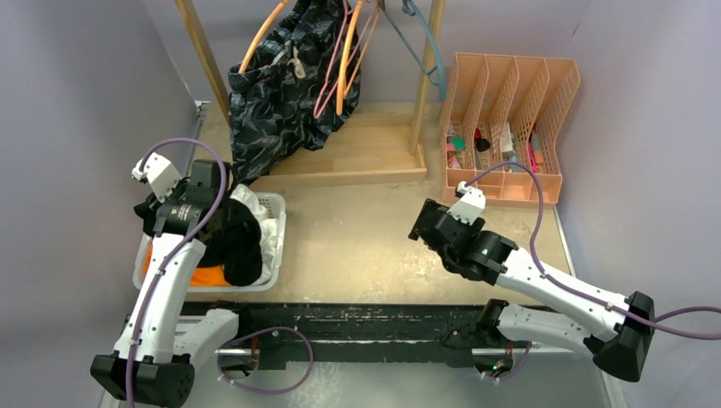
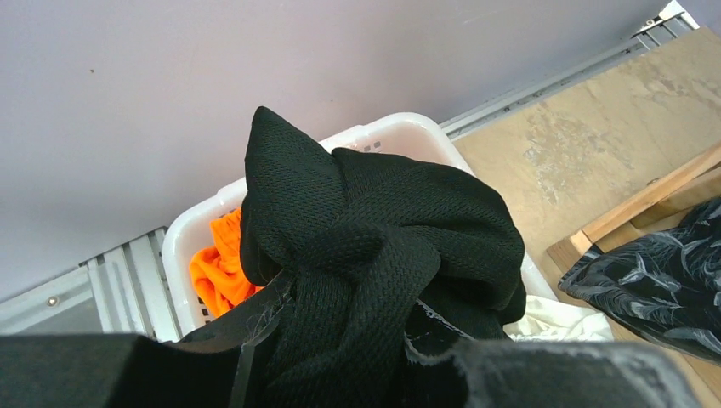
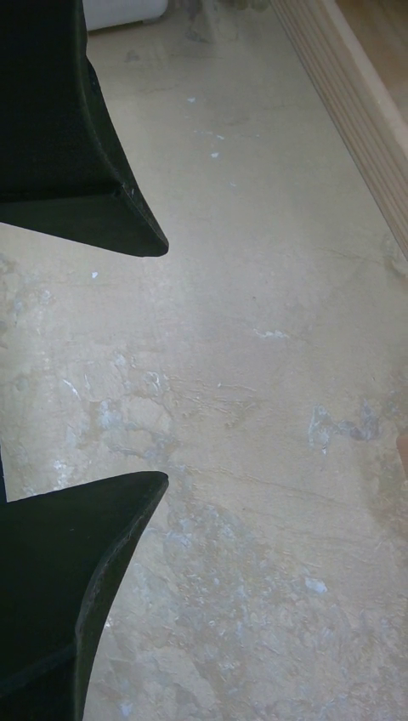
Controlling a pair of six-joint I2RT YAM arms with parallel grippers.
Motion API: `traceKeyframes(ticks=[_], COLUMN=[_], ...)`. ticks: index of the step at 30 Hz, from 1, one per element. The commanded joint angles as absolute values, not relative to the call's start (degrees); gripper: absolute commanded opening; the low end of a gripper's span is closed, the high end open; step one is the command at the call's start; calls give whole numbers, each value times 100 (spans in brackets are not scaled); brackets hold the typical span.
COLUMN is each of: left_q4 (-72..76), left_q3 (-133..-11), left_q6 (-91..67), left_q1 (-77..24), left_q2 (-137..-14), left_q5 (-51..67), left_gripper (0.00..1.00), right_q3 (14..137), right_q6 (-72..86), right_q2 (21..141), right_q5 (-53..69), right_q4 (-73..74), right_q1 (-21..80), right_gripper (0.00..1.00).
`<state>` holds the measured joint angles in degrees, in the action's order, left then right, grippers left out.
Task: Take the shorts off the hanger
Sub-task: Place the shorts in the basket.
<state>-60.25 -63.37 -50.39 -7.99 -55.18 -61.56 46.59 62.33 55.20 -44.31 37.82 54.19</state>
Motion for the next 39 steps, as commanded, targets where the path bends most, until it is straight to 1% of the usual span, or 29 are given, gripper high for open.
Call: traceKeyframes(ticks=[1,8,10,18,21,23,24,26,27,29,30,34,36,39], left_q4=[-6123,-5949,-5771,-4630,-4299,-4249,-4332,-4610,-4776,-5138,-5386,-6335,-6532,-6565], left_q3=[-6123,-4906,-4661,-3073,-2678,-2682,-2783,-3122,-3394,-4039,-4384,-5611,-6006,-6212], left_q6=[-5590,-6913,-7117,-8010,-8229,-8225,-8174,-8050,-7932,-7659,-7584,-7647,-7599,-7450], left_q1=[-712,-712,-712,-712,-712,-712,-712,-712,-712,-712,-711,-712,-712,-712], left_q2=[-5341,-4799,-4794,-5288,-5221,-5098,-5031,-4912,-4859,-4756,-4728,-4591,-4493,-4351], left_q5=[-5999,-5096,-4856,-3026,-2740,-2717,-2770,-2965,-3101,-3454,-3715,-4898,-5176,-5289], left_gripper=[0,1,2,4,3,6,9,22,33,45,50,61,64,69], right_q3=[4634,4504,4525,4559,4561,4545,4552,4545,4558,4567,4569,4582,4587,4614], right_q6=[6236,6249,6223,6244,6277,6337,6360,6364,6358,6338,6337,6264,6214,6196], right_q2=[5429,5484,5527,5648,5629,5606,5583,5530,5502,5432,5410,5353,5359,5413], right_q5=[-4737,-4721,-4724,-4740,-4732,-4766,-4779,-4781,-4785,-4818,-4843,-4869,-4869,-4861], right_q4=[3786,3697,3678,3673,3746,3833,3866,3899,3914,3928,3929,3834,3774,3728], right_q1=[5413,5414,5411,5414,5412,5414,5413,5414,5414,5407,5408,5414,5414,5406], right_gripper=[97,97,97,97,97,97,97,97,97,97,97,97,97,97])
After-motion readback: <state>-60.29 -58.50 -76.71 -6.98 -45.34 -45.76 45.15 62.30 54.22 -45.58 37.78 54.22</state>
